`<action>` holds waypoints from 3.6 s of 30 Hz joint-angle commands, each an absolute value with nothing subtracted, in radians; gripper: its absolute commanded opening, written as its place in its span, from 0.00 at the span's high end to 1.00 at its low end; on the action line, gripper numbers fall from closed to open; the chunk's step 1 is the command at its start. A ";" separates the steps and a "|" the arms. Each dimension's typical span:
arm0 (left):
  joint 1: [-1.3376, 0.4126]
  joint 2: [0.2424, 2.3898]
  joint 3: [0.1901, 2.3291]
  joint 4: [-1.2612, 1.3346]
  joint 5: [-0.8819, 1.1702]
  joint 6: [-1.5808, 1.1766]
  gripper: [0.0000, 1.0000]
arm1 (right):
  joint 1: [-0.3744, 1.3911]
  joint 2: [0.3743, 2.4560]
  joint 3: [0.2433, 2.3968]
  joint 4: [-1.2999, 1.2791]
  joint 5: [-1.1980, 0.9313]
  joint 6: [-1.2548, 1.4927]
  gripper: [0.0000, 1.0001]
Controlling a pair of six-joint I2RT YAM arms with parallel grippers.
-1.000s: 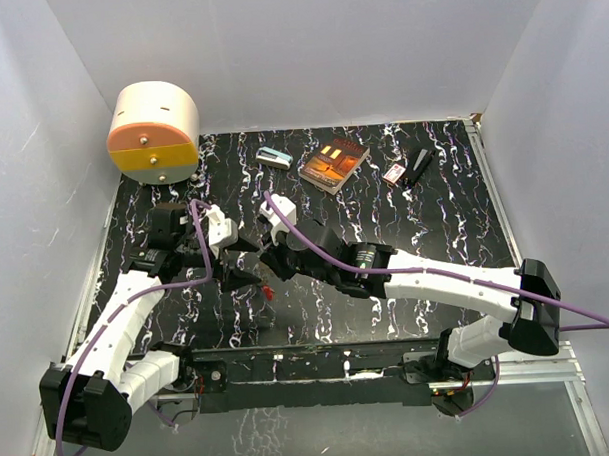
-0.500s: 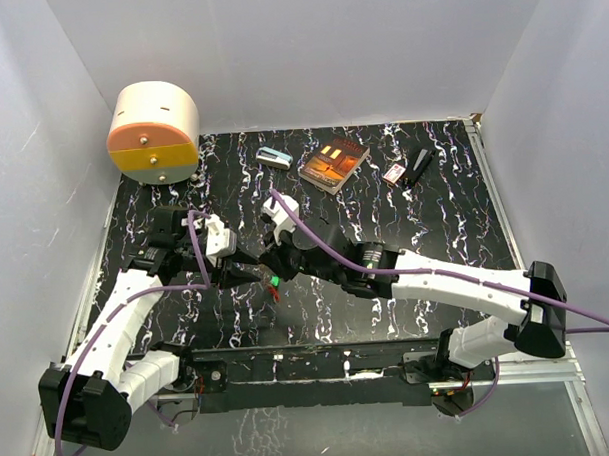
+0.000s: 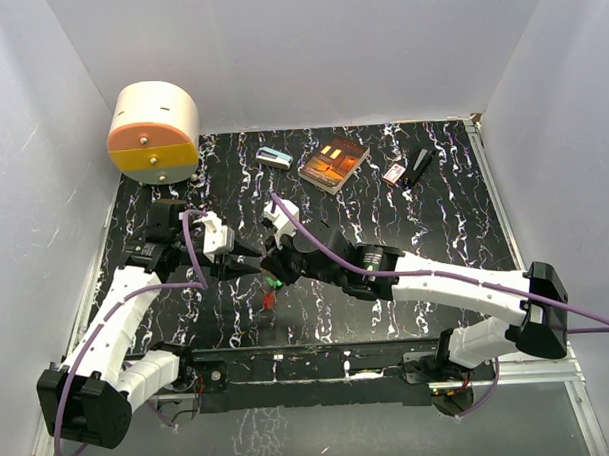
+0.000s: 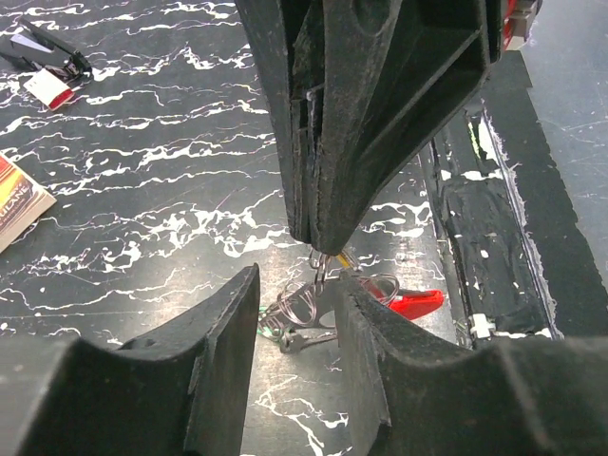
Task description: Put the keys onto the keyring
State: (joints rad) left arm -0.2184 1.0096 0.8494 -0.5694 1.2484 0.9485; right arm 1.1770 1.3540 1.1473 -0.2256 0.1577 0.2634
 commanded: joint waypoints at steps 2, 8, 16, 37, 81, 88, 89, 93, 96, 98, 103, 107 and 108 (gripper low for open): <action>-0.221 1.015 0.863 -0.556 1.312 0.955 0.65 | 1.175 1.302 1.152 -0.127 0.152 0.268 0.92; -0.221 1.015 0.848 -0.561 1.311 0.964 0.67 | 1.175 1.301 1.156 -0.129 0.149 0.268 0.92; -0.222 1.023 0.844 -0.547 1.328 0.963 0.73 | 1.176 1.299 1.160 -0.132 0.149 0.268 0.92; -0.232 1.026 0.830 -0.670 1.360 1.080 0.79 | 1.176 1.295 1.176 -0.133 0.156 0.270 0.92; -0.236 0.972 0.875 -0.662 1.430 1.055 1.00 | 1.177 1.206 1.024 -0.135 0.239 0.399 0.92; -0.235 0.971 0.879 -0.673 1.437 1.065 1.00 | 1.177 1.204 1.012 -0.127 0.234 0.410 0.92; -0.235 0.972 0.877 -0.670 1.432 1.065 1.00 | 1.177 1.194 1.008 -0.124 0.237 0.415 0.92; -0.234 0.967 0.861 -0.653 1.409 1.065 1.00 | 1.177 1.145 0.978 -0.112 0.221 0.433 0.86; -0.234 0.966 0.856 -0.670 1.413 1.099 1.00 | 1.176 1.113 0.944 -0.082 0.167 0.436 0.73; -0.233 0.967 0.857 -0.686 1.414 1.131 1.00 | 1.177 1.102 0.924 -0.055 0.128 0.439 0.69; -0.234 0.969 0.854 -0.855 1.404 1.421 1.00 | 1.179 1.091 0.884 0.021 0.027 0.431 0.66; -0.234 0.971 0.836 -0.856 1.389 1.490 1.00 | 1.182 1.080 0.845 0.056 0.012 0.416 0.65; -0.233 0.971 0.830 -0.847 1.389 1.495 1.00 | 1.182 1.080 0.839 0.065 0.013 0.412 0.65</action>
State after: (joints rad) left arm -0.2340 0.9924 0.8417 -0.8013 1.3453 1.3411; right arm 1.1778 1.1122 0.8600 -0.0631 0.0521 0.4240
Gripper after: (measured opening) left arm 0.009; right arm 0.351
